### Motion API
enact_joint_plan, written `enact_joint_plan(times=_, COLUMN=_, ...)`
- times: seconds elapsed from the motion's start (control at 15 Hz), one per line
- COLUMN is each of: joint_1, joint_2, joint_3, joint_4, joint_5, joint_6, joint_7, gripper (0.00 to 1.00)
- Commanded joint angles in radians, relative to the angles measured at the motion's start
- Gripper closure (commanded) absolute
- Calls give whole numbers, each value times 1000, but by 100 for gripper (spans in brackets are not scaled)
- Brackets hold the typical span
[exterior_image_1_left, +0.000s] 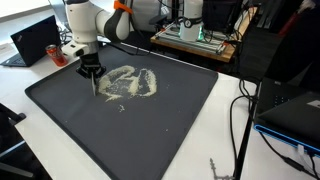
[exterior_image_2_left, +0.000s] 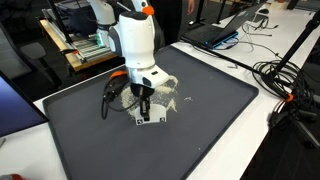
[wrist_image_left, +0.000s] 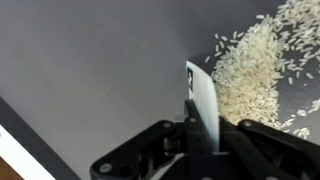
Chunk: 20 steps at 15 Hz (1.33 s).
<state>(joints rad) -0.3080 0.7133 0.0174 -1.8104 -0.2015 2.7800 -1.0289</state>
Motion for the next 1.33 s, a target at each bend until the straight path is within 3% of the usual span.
enact_joint_plan(times=0.0, joint_1=4, joint_2=-72, joint_3=-10, joint_4=-140, joint_5=-19, joint_6=37, joint_7=0, gripper=99)
enact_joint_plan(times=0.8, joint_1=177, joint_2=-217, joint_3=-128, joint_4=-371, joint_5=-157, joint_6=27, joint_7=126, gripper=99)
enact_joint_plan(times=1.27, joint_1=191, joint_2=-303, joint_3=-104, joint_4=-496, joint_5=-168, joint_6=8, joint_7=139, gripper=99)
